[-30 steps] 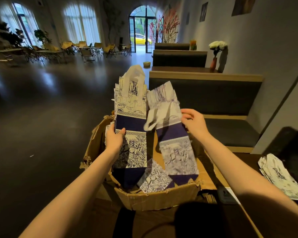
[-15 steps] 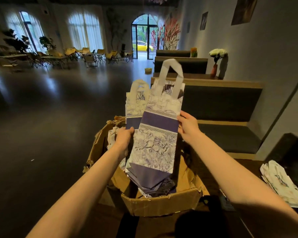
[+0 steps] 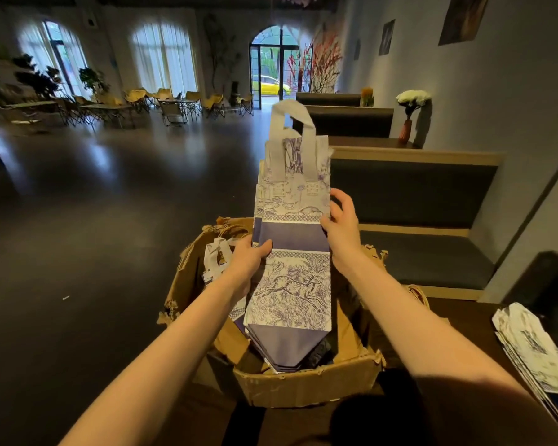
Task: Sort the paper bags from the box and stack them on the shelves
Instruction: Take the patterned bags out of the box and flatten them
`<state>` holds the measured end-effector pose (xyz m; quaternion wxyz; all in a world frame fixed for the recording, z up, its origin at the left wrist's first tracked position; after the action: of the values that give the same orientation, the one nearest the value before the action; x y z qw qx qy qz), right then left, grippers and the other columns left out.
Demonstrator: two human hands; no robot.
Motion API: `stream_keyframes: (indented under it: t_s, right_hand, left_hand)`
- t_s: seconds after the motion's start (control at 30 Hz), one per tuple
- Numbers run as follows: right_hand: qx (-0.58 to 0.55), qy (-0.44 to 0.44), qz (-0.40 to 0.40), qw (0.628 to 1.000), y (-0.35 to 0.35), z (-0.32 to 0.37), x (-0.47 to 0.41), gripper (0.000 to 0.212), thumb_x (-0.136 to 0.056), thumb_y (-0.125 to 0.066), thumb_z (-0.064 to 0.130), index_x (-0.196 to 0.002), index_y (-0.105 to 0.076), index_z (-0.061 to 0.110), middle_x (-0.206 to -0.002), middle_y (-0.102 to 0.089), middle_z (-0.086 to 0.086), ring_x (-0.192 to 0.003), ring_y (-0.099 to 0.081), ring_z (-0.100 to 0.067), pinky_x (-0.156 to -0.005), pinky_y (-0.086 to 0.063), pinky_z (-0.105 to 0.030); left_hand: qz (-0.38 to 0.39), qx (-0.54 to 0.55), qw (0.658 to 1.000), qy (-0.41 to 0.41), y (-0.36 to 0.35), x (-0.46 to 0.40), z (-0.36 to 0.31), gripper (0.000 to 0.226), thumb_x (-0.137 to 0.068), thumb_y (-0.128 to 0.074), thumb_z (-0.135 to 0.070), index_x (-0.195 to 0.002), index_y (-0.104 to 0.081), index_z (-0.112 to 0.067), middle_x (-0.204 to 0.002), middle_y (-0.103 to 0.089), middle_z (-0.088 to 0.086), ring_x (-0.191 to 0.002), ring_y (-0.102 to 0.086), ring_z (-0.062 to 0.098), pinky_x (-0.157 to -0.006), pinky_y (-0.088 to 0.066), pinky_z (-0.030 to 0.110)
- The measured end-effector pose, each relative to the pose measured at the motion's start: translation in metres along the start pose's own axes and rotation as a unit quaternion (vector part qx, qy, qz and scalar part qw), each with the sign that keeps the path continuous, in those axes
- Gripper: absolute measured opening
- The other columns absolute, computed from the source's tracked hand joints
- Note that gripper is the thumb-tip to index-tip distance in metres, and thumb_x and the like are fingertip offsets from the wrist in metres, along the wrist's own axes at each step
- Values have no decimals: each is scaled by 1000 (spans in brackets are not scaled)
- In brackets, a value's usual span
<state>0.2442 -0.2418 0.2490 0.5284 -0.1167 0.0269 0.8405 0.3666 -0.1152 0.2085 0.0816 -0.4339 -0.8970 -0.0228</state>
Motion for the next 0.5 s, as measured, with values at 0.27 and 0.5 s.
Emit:
stream_keyframes:
  t_s: [0.27,0.5]
  right_hand:
    - [77,-16,44,996,0,22,-22,66,-81,-58,-15,-138,-34,9,-134,-50,-11,-118,-50,-17,-65,-52,-14]
    - [111,-14,2,994,12,35,-55,53,-85,-64,2,-133,-42,8,-130,-54,-8,-112,-52,-15,-79,-49,-23]
  left_hand:
    - [-5,-81,997,8,2,-6,0,42,-95,-51,-15,-135,-43,-8,-132,-54,14,-115,-56,31,-99,-45,46]
    - [-3,-134,991,-7,4,-16,-10,40,-96,-51,-12,-135,-44,-7,-131,-53,8,-116,-54,27,-98,-45,37]
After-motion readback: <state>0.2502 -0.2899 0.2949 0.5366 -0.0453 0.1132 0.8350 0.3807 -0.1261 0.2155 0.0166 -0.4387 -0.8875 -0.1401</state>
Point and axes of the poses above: each hand's wrist, its own x-axis away from the middle knuckle, its own y-axis out of the back of the hand, z = x × y, the point moved 6 cm from there along -x, towards the middle knuckle
